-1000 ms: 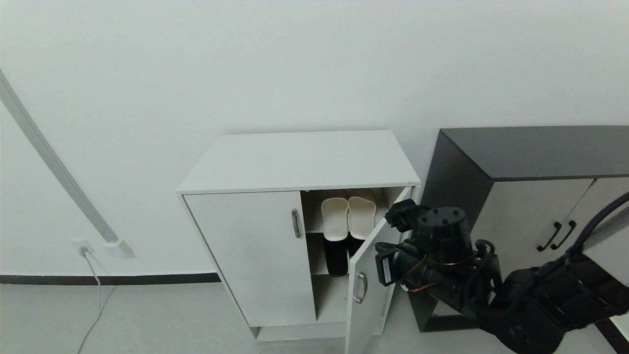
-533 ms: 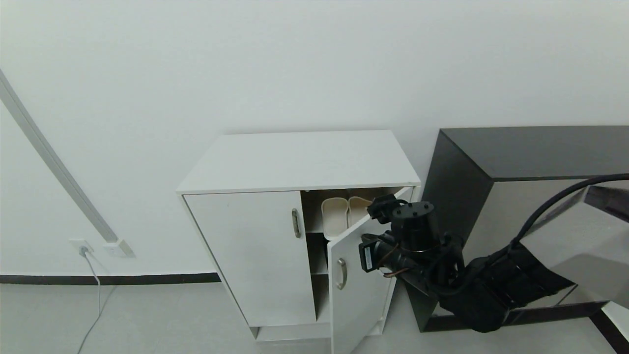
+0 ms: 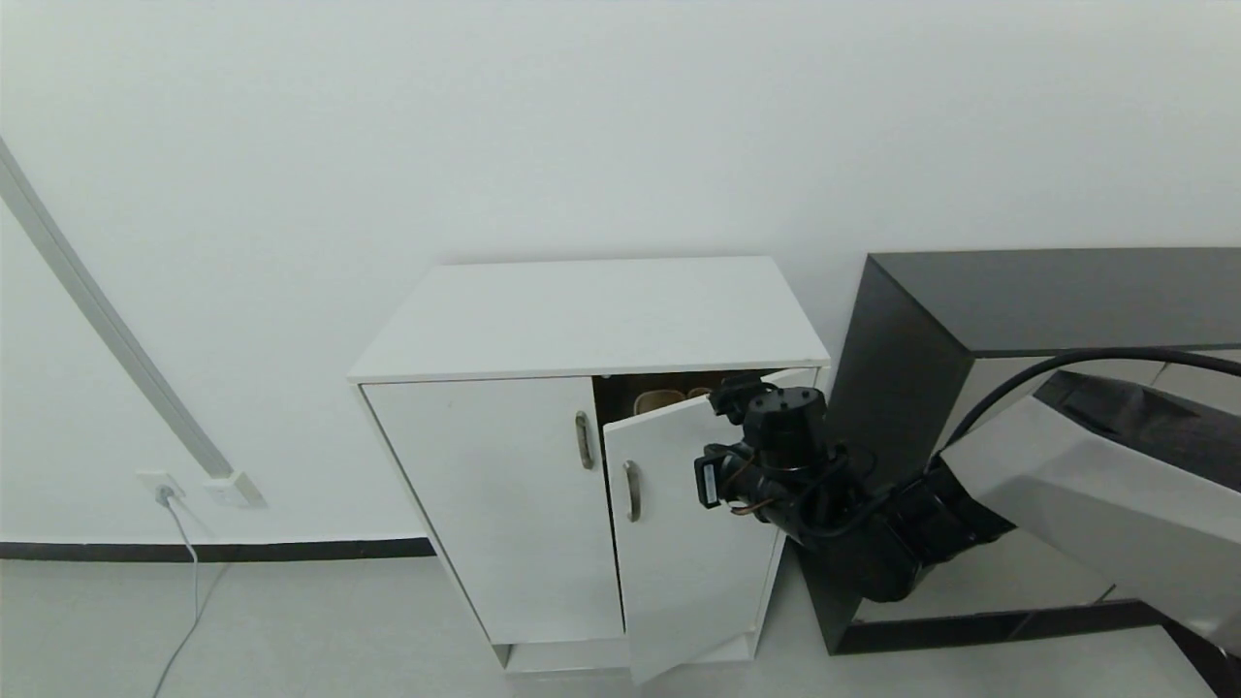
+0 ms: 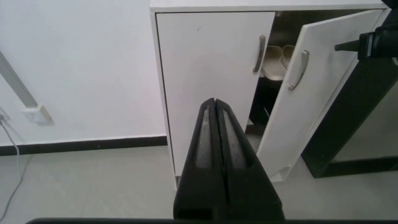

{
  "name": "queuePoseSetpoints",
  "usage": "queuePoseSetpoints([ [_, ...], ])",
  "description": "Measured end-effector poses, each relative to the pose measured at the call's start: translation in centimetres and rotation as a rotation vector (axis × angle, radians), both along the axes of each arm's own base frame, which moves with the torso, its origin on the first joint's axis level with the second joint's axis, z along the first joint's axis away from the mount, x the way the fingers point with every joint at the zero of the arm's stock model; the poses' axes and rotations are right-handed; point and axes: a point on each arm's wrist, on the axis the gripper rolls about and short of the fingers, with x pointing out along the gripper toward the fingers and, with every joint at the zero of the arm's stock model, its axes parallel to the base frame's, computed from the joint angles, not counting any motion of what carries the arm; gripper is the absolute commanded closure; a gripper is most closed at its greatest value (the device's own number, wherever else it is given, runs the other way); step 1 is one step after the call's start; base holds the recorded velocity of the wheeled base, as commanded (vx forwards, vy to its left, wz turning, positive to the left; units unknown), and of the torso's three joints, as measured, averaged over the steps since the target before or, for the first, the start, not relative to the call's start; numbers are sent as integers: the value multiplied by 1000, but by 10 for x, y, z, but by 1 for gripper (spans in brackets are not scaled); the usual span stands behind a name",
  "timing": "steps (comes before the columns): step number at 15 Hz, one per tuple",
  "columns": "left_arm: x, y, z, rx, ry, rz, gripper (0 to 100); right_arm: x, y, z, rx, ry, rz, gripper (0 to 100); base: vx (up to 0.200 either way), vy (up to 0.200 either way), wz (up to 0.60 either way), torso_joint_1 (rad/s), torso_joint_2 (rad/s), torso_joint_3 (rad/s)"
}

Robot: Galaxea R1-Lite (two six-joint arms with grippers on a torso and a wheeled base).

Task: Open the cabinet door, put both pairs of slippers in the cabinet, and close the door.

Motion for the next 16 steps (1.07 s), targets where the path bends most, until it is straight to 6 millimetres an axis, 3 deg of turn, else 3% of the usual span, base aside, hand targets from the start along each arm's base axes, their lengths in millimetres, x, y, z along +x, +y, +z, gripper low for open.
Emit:
queuePoseSetpoints([
  [10,0,0,0,0,0,1,100,38,1,0,0,-2,-50,100,0,0,0,0,0,0],
  [16,0,0,0,0,0,1,100,50,1,-1,-3,3,-64,100,0,0,0,0,0,0],
])
